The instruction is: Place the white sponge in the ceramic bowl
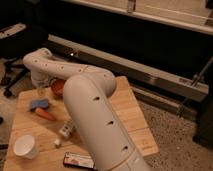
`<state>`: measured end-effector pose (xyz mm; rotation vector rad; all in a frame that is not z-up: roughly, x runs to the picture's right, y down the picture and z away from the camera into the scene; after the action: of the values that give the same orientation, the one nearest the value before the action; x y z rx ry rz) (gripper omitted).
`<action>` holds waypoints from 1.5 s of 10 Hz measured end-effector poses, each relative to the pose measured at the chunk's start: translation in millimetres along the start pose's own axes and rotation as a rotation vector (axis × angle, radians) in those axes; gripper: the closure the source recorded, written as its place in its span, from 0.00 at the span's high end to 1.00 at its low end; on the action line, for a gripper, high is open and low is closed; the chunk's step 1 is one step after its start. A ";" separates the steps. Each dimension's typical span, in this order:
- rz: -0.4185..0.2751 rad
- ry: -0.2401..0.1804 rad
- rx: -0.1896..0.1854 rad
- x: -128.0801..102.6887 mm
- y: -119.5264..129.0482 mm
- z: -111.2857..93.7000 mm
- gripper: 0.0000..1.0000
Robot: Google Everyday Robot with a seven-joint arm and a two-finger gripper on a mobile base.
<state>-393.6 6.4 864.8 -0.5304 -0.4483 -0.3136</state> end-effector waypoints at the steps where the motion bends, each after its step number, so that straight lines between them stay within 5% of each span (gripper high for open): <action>1: 0.006 0.015 0.001 4.9 -0.1 6.5 0.65; 8: 0.007 0.015 -0.030 10.2 16.2 52.2 0.65; 15: 0.023 0.001 -0.061 14.5 28.3 73.7 0.65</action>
<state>-394.0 67.5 916.9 -0.5949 -0.4325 -0.3064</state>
